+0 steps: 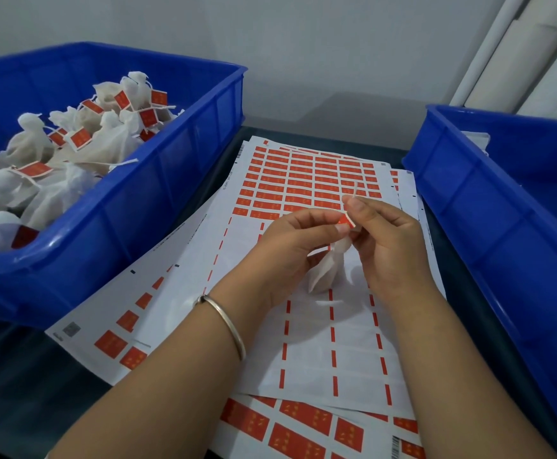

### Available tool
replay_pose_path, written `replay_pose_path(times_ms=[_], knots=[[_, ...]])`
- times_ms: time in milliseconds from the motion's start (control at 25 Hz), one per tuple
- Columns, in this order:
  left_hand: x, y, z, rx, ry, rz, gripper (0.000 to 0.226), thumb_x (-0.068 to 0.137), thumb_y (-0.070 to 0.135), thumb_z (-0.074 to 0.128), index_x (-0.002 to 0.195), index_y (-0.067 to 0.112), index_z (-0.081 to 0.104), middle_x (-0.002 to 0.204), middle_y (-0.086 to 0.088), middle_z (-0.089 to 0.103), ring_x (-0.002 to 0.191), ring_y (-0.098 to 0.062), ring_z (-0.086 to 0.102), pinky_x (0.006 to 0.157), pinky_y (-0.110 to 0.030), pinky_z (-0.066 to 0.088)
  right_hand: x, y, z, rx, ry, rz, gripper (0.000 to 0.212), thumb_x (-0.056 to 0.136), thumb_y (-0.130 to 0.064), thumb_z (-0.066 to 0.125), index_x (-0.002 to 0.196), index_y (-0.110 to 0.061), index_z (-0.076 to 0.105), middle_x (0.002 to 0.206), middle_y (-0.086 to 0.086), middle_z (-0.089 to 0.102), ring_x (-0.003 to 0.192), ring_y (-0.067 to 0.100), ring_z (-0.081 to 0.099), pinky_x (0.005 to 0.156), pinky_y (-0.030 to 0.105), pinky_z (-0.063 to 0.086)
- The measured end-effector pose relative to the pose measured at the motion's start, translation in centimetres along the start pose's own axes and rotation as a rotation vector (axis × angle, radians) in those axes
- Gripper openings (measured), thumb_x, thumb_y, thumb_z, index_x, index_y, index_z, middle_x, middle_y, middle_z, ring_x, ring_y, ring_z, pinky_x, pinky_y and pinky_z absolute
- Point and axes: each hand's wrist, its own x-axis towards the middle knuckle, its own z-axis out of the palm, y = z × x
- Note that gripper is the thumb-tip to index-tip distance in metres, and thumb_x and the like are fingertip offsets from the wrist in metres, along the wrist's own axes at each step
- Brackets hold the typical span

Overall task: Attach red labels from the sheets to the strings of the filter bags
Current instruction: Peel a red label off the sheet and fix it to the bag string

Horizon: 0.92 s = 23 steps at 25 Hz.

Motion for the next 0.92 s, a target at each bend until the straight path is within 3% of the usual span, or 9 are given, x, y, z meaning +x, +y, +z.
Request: replay_pose_path(times_ms=[280, 440, 680, 920], knots=[[-0.23, -0.20, 0.35, 0.023, -0.075, 0.002, 0.008, 0.073, 0.017, 0.071, 0.077, 0.022, 0.075, 0.091, 0.001, 0.073, 0.092, -0.018, 0.067, 0.085, -0.028, 0.048, -0.17, -0.31, 0.00, 0.185, -0.077, 0.095, 0.015, 0.093, -0.018, 0.055, 0.099, -0.018, 0.070, 0.106, 0.002, 0.072, 0.102, 0.021, 0.068, 0.084, 0.036, 0.056], [-0.22, -0.38, 0.50, 0.031, -0.089, 0.007, 0.011, 0.065, 0.022, 0.071, 0.076, 0.023, 0.076, 0.091, 0.002, 0.073, 0.090, -0.016, 0.068, 0.082, -0.026, 0.048, -0.21, -0.32, -0.02, 0.188, -0.104, 0.108, 0.017, 0.093, -0.017, 0.055, 0.103, -0.014, 0.068, 0.108, 0.004, 0.071, 0.103, 0.021, 0.067, 0.084, 0.035, 0.056], [-0.09, -0.42, 0.38, 0.034, -0.069, -0.015, 0.004, 0.070, 0.017, 0.072, 0.070, 0.021, 0.075, 0.086, 0.000, 0.073, 0.084, -0.015, 0.069, 0.078, -0.026, 0.049, -0.40, -0.48, 0.12, 0.196, -0.126, 0.105, 0.021, 0.092, -0.018, 0.054, 0.085, -0.020, 0.075, 0.103, 0.002, 0.073, 0.102, 0.021, 0.068, 0.083, 0.033, 0.057], [-0.19, -0.49, 0.27, 0.008, -0.035, -0.001, 0.010, 0.069, 0.014, 0.072, 0.062, 0.020, 0.073, 0.084, 0.002, 0.072, 0.087, -0.016, 0.068, 0.081, -0.029, 0.050, -0.41, -0.51, 0.09, 0.255, -0.160, 0.103, 0.025, 0.091, -0.021, 0.053, 0.083, -0.021, 0.077, 0.102, 0.001, 0.073, 0.102, 0.021, 0.068, 0.082, 0.032, 0.057]])
